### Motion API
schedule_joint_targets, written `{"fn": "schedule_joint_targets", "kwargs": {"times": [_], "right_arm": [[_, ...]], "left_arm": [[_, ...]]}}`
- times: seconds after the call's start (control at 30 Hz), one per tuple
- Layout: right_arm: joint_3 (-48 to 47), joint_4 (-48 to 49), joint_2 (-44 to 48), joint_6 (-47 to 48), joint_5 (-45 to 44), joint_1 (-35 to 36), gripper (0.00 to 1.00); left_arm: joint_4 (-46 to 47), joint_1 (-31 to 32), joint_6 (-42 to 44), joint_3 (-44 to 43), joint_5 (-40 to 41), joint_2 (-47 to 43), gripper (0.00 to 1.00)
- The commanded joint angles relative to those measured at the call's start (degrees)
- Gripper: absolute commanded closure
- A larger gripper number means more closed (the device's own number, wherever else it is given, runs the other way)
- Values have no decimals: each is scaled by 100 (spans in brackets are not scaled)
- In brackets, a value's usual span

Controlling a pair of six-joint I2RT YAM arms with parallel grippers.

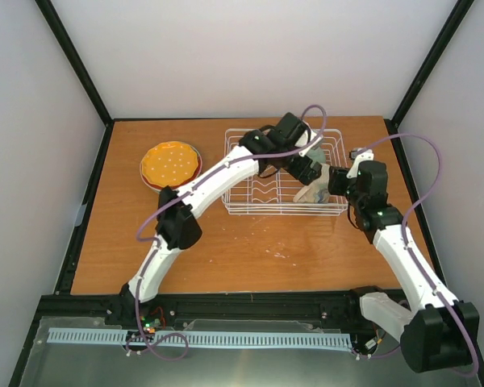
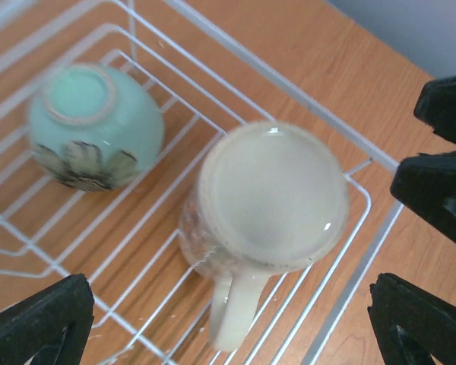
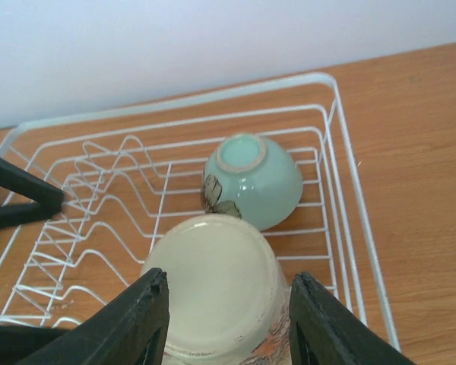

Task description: Load the mixed dishes into the dish rack

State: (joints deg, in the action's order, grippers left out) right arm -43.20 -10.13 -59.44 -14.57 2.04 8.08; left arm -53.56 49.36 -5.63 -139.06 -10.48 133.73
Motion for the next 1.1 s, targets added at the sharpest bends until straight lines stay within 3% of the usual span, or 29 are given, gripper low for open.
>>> {"fn": "schedule_joint_targets", "kwargs": {"times": [0.0,0.13,0.23,0.3,0.33,0.37,0.47,0.6,0.67,0.83,1.07], "right_arm": [[67,105,545,-99,-518,-28,57],[266,293,1101,-196,-758,-25,57],[414,484,1418,-249,-448,-25,55],[378,483,1436,-254,-262,-19,55],[325,450,1387,-260,-180,-17,55],[278,443,1324,-259,-49,-17,55],[156,506,1093,-269,426,-9,54],[-23,587,780,-162,834,172,54],[-123,495,639,-73,879,276,54],[-136,467,539,-32,919,300,54],[-188,443,489,-15,965,317,54]], "left_arm": [[319,-180,101,96,686,-1344,0],[364,-1159,7,826,852,-2437,0],[327,-2361,-154,1663,730,-3270,1],[361,-3192,-205,2293,742,-3734,16],[371,-3537,-192,2611,822,-3915,30],[338,-3876,-142,2866,804,-4043,38],[-21,-4724,-9,3204,733,-3937,49],[-470,-5567,202,3285,-340,-3382,60],[-451,-5776,297,3460,-523,-3201,60],[-451,-5885,406,3849,-79,-2726,56],[-428,-5888,397,3790,54,-2225,56]]}}
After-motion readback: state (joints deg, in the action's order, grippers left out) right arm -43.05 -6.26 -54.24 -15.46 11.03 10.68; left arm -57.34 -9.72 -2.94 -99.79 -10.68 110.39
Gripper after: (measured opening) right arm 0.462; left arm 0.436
